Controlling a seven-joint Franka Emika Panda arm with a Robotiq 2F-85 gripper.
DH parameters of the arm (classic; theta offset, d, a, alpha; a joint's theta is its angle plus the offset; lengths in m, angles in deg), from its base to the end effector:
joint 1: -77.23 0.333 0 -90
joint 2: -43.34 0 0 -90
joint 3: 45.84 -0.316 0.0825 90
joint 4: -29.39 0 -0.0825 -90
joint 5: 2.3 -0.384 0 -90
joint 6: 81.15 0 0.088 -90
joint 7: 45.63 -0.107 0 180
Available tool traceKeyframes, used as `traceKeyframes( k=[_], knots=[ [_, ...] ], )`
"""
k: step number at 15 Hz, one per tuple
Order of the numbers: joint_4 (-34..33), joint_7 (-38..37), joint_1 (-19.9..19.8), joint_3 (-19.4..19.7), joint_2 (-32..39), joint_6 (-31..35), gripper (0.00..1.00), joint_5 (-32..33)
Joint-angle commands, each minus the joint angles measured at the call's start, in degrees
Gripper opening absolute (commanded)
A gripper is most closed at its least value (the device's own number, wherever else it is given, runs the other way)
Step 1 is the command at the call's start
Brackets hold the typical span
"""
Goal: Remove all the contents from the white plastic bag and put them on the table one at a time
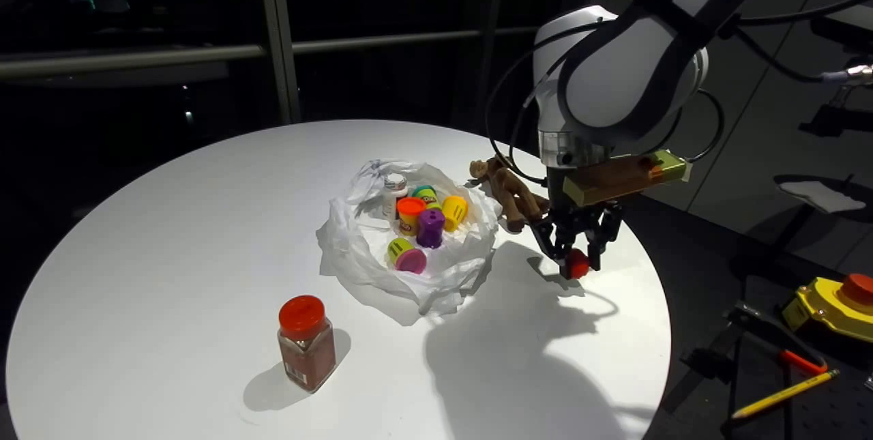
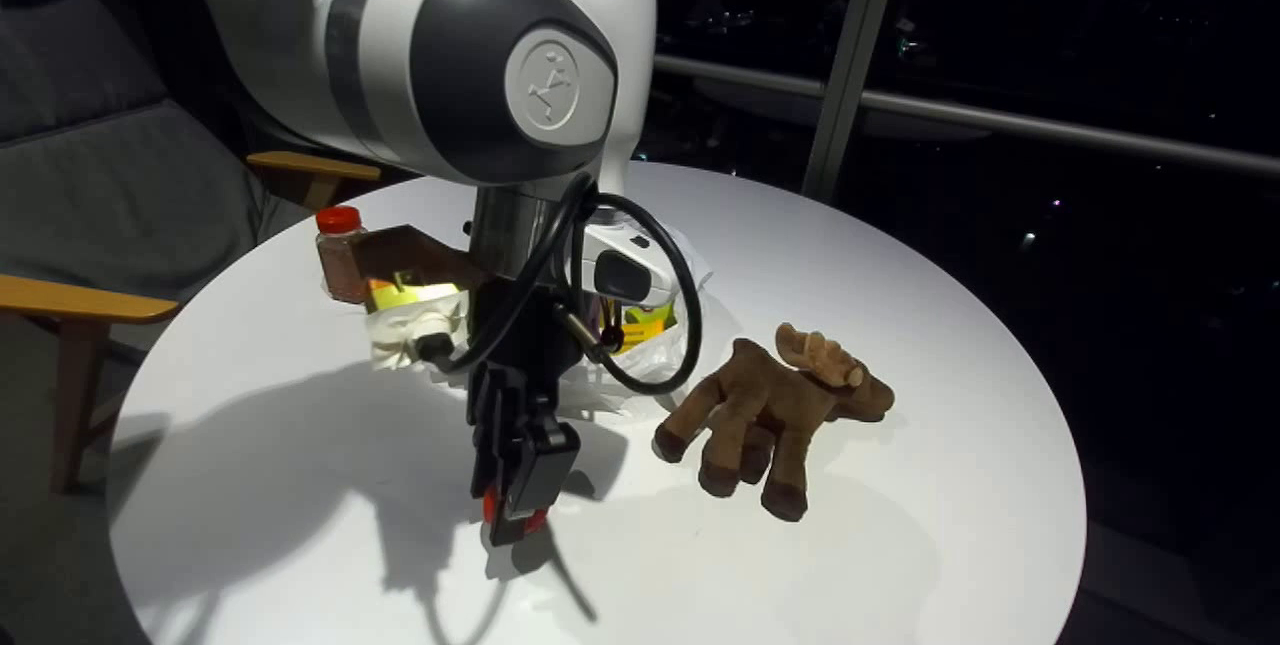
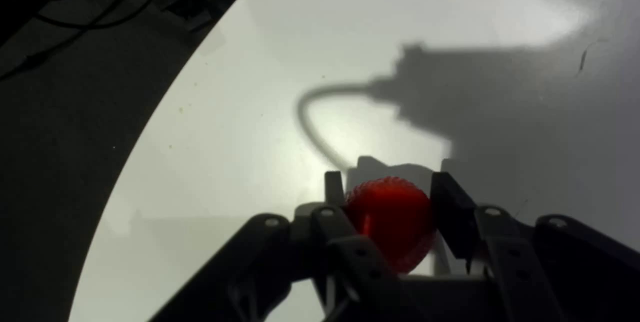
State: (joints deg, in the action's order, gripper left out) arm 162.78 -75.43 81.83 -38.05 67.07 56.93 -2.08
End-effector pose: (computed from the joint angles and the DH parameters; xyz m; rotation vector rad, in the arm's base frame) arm 0.4760 -0.0317 0.1394 2.8546 -0.8366 -0.4600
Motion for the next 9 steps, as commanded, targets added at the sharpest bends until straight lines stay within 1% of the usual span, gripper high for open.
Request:
traceKeyframes(
  k=[1,2,4,5,6,7,9],
  knots=[
    [0.7,0.6,-0.8,0.8,-1.4,2.5,0.72,0.0],
    [0.4,0.5,-0.9,1.0,-1.4,2.3,0.74,0.3],
    [-0.3,1.1,-1.6,1.0,-2.8,1.2,0.87,-0.7],
    [-0.8,1.5,-1.9,0.8,-3.6,0.4,0.95,-1.2],
    [-1.9,2.0,-2.1,0.6,-4.9,-1.1,0.99,-1.4],
    [-3.1,2.3,-2.5,0.2,-5.8,-2.8,1.0,-2.2],
    [-7.3,6.9,-4.7,-2.8,-7.3,-8.6,1.0,-8.8]
  ],
)
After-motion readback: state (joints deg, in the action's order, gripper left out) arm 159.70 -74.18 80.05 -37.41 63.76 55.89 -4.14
